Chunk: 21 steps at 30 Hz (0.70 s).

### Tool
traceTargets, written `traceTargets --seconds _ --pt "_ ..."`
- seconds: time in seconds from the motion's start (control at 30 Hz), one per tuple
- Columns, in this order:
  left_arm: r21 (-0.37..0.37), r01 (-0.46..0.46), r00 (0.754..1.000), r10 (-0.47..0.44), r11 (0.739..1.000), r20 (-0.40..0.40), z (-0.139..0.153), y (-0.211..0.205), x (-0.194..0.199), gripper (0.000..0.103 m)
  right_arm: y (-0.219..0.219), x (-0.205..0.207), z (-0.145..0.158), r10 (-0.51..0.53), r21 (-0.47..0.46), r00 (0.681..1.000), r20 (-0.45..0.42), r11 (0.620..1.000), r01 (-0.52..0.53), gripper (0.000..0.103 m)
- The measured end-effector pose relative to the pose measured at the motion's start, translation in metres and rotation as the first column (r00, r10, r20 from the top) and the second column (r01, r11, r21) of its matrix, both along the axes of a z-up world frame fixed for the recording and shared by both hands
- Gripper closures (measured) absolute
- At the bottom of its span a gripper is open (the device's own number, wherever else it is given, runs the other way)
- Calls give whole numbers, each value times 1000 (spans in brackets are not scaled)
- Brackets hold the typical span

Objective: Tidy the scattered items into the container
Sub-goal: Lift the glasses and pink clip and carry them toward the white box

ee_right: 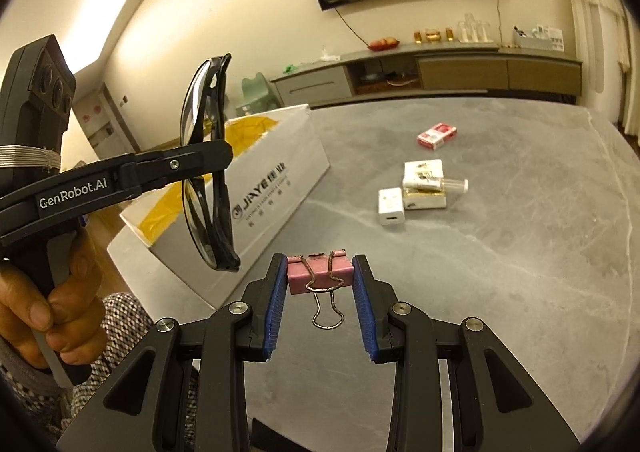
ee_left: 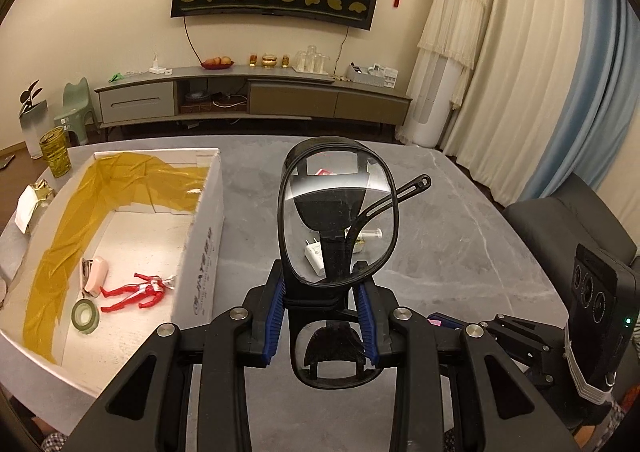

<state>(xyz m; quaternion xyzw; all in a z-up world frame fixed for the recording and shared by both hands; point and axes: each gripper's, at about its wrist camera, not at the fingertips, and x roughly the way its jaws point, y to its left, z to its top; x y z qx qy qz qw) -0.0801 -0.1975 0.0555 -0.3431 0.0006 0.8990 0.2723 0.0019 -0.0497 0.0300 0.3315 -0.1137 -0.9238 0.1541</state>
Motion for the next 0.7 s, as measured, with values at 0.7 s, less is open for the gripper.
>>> traceTargets --seconds 0.7 --pt "119 -115 993 113 986 19 8 -93 -18 69 -52 -12 32 69 77 997 -35 995 -66 68"
